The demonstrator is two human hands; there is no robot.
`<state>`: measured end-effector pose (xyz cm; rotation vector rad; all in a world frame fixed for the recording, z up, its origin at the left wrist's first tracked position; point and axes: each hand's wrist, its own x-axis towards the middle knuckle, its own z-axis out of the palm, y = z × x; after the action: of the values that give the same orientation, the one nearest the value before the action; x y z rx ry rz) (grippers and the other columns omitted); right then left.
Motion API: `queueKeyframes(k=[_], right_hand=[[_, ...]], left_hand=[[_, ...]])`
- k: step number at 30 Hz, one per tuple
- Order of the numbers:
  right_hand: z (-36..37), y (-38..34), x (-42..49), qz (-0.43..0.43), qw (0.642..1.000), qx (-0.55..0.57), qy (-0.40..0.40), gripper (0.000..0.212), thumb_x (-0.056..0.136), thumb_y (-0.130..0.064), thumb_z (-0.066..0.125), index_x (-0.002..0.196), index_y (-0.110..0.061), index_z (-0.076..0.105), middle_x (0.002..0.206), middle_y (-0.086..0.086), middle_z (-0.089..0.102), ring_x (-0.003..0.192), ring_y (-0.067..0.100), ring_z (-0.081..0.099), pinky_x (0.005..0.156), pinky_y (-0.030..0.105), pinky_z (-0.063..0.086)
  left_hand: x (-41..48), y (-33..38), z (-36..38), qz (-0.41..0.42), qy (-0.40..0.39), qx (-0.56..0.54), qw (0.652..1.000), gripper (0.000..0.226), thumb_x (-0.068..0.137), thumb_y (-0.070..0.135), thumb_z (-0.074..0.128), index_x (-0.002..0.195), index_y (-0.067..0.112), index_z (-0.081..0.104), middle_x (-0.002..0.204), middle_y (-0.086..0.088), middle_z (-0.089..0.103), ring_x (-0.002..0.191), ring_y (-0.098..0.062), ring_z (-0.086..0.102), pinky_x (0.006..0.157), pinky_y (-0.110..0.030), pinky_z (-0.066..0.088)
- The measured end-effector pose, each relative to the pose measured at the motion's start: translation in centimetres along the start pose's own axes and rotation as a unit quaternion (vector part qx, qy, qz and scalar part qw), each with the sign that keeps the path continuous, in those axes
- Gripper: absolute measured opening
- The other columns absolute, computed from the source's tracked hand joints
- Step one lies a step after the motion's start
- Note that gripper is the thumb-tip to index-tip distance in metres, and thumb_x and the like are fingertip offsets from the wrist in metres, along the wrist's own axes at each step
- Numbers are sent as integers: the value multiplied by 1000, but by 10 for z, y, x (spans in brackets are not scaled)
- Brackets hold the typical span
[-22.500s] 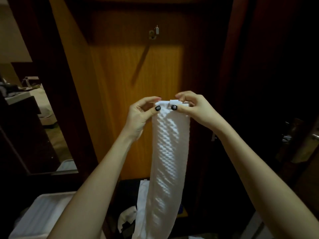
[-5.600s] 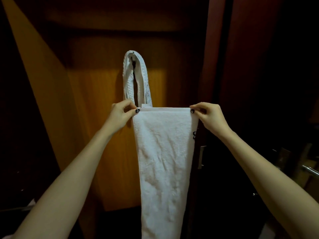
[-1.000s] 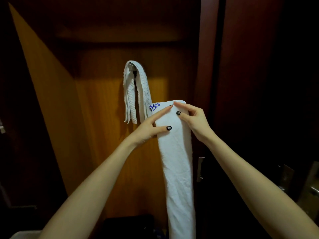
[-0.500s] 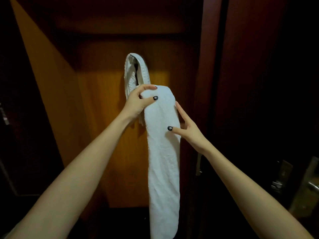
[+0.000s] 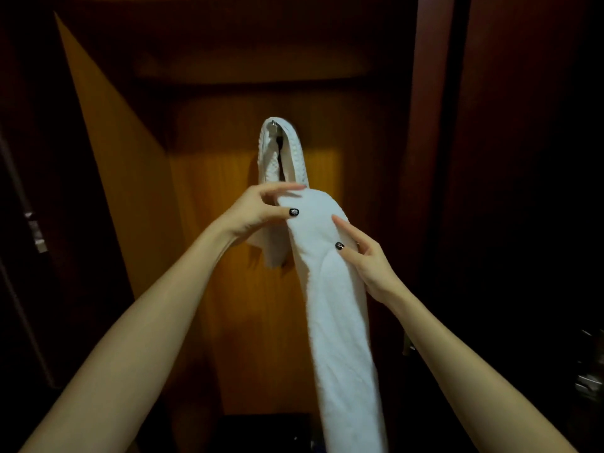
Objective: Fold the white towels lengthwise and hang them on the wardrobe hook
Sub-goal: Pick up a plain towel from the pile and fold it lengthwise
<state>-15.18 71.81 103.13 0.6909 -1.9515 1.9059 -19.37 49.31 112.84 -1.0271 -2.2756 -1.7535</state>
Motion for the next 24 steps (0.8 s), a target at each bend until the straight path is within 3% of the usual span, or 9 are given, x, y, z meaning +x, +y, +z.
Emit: queueKeyframes(k=[3,7,10,13,16,18,21,24], right_hand=[[8,1,14,-14,1000,-8,13,50,94,-4,56,127,-42,56,135,-27,52,132,6,46,113,43,38],[17,3,27,-6,1000,-5,16,49,92,-7,61,124,-43,60,138,-20,52,132,11,48,111,45,39],[22,6,35,44,998,-9,-48,53,84,-17,71,122,-51,59,142,-16,50,132,12,48,110,41,41],[20,7,50,81,994,27,-68,51,85,-8,69,117,-48,64,139,-21,50,134,12,46,110,40,41],[19,2,69,86,992,20,-91,52,82,-5,71,117,-44,67,137,-20,54,128,8,50,103,34,47],[17,-3,85,74,992,-8,-102,54,83,-2,69,118,-43,66,133,-22,56,122,5,55,93,28,52],[9,-16,120,22,998,-26,-44,51,85,5,63,110,-38,72,122,-17,65,109,9,65,80,24,55],[0,-38,159,-50,998,-48,1,47,84,7,60,99,-35,76,110,-11,72,95,11,69,74,22,55]], left_hand=[[1,-10,-4,20,48,3,999,25,79,15,75,98,31,75,104,0,66,89,-13,58,79,-24,52],[5,-23,-10,26,56,12,998,32,80,18,74,104,37,66,117,8,50,106,-11,53,75,-17,52],[9,-26,-21,57,92,49,993,38,82,14,72,111,36,60,114,18,48,108,-7,49,80,-17,50],[16,-27,-36,65,121,0,990,43,84,5,68,119,28,55,108,21,46,97,0,52,64,-11,51],[27,-28,-52,90,160,1,983,48,85,2,65,123,28,52,114,13,47,96,-2,53,60,-10,50],[37,-28,-64,100,183,7,978,51,87,3,63,130,26,49,123,5,45,99,-4,53,63,-11,51],[56,-26,-84,122,217,33,968,55,88,5,62,137,23,44,130,-2,44,99,0,54,69,-12,51],[79,-19,-98,159,261,65,950,57,88,10,64,138,21,40,137,-5,39,119,-15,47,91,-29,53]])
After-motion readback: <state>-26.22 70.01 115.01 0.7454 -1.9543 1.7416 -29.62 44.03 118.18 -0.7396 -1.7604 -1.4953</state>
